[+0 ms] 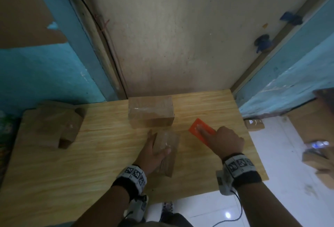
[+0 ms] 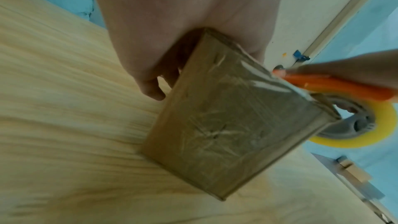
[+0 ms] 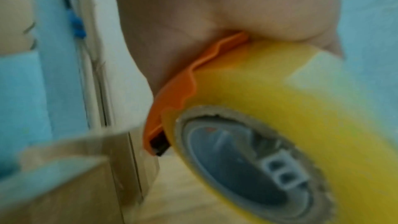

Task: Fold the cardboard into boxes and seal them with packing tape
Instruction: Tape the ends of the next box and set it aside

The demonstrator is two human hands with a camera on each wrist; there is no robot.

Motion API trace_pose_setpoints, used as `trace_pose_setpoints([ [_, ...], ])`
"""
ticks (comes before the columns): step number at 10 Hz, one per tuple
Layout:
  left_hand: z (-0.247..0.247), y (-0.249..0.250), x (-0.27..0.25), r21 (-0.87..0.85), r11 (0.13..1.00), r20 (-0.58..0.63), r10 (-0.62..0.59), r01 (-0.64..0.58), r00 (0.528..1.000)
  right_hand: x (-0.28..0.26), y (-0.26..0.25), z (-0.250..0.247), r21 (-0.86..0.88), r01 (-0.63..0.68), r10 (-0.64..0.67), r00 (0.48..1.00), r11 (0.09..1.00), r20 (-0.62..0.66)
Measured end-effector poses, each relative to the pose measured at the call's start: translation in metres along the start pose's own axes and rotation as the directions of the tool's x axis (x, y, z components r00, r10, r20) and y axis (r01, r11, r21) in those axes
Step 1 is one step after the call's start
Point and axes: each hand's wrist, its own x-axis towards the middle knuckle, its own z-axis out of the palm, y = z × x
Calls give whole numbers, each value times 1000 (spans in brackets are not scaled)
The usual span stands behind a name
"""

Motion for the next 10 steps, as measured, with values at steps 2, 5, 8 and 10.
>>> trace_pose_setpoints([
  [2,-4,-3,-7,-145,977,-9,-160,158,987,-37,-13,-32,626,184,-344,928,758,143],
  [5,-39,22,-36,-339,931,-280,36,-134,959,-79,-52,-17,761,277,-660,707,587,252],
  [8,-55,45,-68,-580,807,-130,44,-112,990,-93,-66,-5,686,405,-693,693,604,202],
  [10,-61,40,-79,-674,738,2,15,-10,1000,-91,-63,-2,705,411,-705,686,578,179],
])
